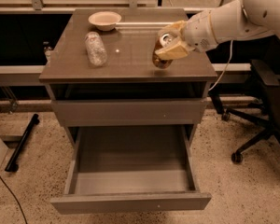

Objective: Pick orange can from middle drawer and place on counter

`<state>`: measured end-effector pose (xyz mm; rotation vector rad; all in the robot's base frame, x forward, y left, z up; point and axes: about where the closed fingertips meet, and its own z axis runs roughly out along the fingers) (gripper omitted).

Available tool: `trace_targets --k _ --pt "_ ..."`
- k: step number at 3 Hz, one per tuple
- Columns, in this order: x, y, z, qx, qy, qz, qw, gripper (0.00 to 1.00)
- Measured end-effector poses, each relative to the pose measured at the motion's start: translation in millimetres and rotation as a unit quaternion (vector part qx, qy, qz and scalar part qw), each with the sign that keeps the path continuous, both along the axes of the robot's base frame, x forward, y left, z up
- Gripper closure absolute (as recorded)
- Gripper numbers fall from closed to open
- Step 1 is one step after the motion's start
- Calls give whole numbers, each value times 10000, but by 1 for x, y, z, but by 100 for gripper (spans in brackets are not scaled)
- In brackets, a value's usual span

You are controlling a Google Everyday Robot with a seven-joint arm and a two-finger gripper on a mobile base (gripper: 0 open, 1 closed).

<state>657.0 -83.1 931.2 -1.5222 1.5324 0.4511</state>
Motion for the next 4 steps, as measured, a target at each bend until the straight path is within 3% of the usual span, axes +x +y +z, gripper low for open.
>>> trace_targets --k 1,3,4 --pt "25 0 -5 71 167 -20 9998 100" --pt "60 3 -22 70 515 -2 9987 59" --pt "74 11 -27 7 631 44 9980 28"
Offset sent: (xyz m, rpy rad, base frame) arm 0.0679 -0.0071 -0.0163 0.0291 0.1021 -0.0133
